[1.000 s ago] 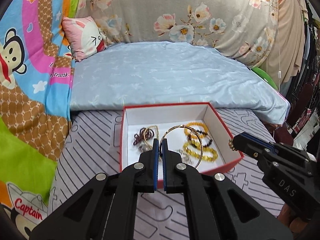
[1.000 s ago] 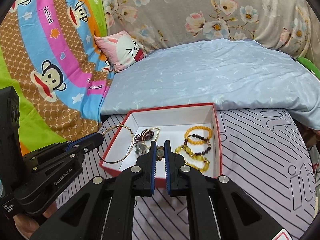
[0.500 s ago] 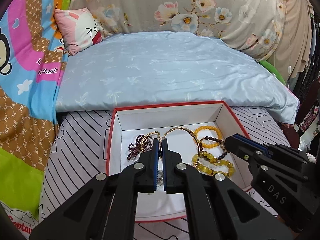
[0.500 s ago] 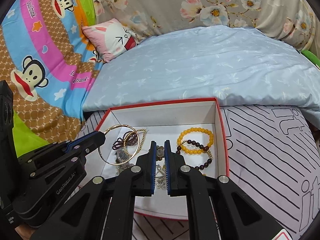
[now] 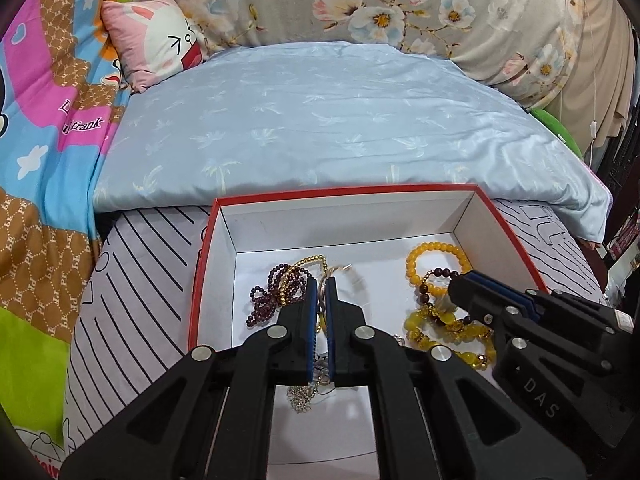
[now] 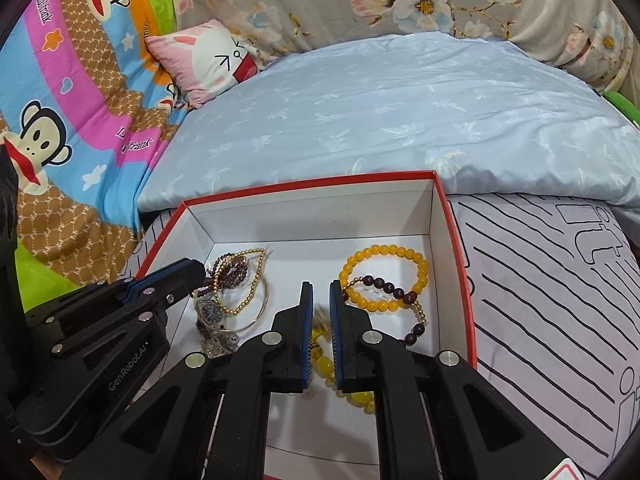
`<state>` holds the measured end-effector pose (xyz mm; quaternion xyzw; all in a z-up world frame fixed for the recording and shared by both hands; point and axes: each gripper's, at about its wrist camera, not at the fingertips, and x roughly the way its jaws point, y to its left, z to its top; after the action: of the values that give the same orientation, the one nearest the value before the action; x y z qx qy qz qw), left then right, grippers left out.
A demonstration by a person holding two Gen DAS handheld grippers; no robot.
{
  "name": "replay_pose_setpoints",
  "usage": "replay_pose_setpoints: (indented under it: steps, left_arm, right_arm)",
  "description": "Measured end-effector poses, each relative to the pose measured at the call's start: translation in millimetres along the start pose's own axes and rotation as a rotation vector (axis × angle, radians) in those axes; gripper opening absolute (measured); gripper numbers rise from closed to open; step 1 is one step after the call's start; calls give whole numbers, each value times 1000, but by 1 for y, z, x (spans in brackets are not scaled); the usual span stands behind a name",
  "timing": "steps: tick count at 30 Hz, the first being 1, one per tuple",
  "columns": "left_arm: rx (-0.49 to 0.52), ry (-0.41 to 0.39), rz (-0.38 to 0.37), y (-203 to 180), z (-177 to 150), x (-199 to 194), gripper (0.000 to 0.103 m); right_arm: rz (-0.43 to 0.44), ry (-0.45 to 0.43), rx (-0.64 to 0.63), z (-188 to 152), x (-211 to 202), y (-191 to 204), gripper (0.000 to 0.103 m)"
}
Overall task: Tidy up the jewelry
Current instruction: 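Carry the bangle and stud into the red box and open both tools, then withdraw both tools up from the box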
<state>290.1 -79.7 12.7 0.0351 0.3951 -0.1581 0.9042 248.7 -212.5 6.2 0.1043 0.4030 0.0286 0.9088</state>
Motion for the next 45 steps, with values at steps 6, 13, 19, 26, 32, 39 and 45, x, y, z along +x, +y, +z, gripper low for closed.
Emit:
replay_pose_setpoints:
  steps: [6, 13, 19, 26, 32, 39, 45]
  left_arm:
    - [5, -5, 22, -3, 0, 1, 10]
    - [1, -18, 49, -4, -1, -7, 26]
    - [0, -36, 71, -4, -5, -20, 32]
    - [19, -26, 96, -8, -15, -30, 34]
    - [14, -33, 102, -10, -22, -43, 34]
    - [-22, -49, 143, -6, -30, -58, 58]
    - [-29, -43, 177, -6, -40, -64, 70]
  right_arm:
    - [-11, -10, -14, 0, -5, 5, 15]
    - [-37, -40, -27, 0, -16, 10, 35]
    - [-77, -52, -23, -7, -27, 12, 41]
    - [-118, -56, -44, -17, -39, 17, 42]
    - [-140, -66, -40, -24, -53, 20, 44]
    - [-173, -84, -20, -33, -71, 18, 56]
    - [-236, -99, -5, -46, -80, 14, 71]
